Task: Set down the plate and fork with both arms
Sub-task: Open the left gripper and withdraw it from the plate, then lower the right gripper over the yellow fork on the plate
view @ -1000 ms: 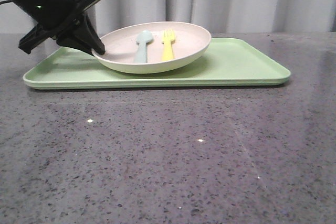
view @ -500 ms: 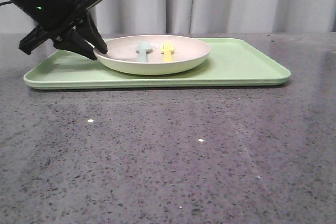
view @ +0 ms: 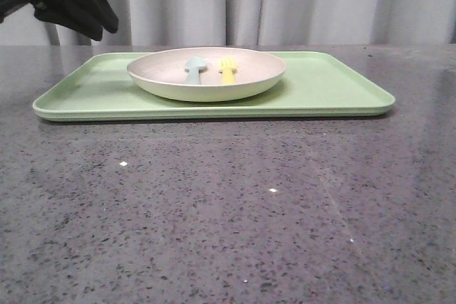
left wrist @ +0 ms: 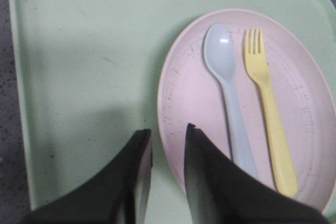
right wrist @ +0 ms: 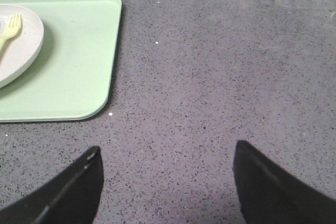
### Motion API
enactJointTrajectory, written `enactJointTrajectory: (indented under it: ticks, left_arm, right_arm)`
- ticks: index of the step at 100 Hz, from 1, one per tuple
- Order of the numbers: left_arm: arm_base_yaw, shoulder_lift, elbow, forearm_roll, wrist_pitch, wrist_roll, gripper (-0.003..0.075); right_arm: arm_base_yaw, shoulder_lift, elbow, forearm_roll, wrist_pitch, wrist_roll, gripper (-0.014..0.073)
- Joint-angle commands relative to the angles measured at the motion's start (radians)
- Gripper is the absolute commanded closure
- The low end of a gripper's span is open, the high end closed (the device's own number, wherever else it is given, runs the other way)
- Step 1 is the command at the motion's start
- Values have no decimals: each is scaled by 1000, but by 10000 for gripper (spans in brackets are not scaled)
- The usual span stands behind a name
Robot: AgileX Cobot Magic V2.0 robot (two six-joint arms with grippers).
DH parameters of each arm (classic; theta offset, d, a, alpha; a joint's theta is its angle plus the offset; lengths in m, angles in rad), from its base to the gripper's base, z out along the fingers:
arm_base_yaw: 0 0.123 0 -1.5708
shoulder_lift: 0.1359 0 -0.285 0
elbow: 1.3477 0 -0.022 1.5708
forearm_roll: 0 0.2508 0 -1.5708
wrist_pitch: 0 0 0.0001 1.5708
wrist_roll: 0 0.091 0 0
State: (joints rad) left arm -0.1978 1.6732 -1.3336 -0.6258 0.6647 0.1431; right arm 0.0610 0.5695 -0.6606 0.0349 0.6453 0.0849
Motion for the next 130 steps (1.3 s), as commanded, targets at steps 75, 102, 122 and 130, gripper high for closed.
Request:
enactJointTrajectory:
  ticks: [75,102,122,130]
  left_arm:
    - [227,-804,482,284,-142,-11,552]
    - [255,-913,547,296,-147,-11,552]
    - [255,-918,547,296,-139,-11,552]
    - [255,-918,547,296,-139,-11,552]
  right_arm:
    - [154,364,-410,26,82,-7,68]
    - [261,597,-633,26,138,6,68]
    - [345,792,-836,26,204,27,68]
    - [373,866,-910,25,229,56,68]
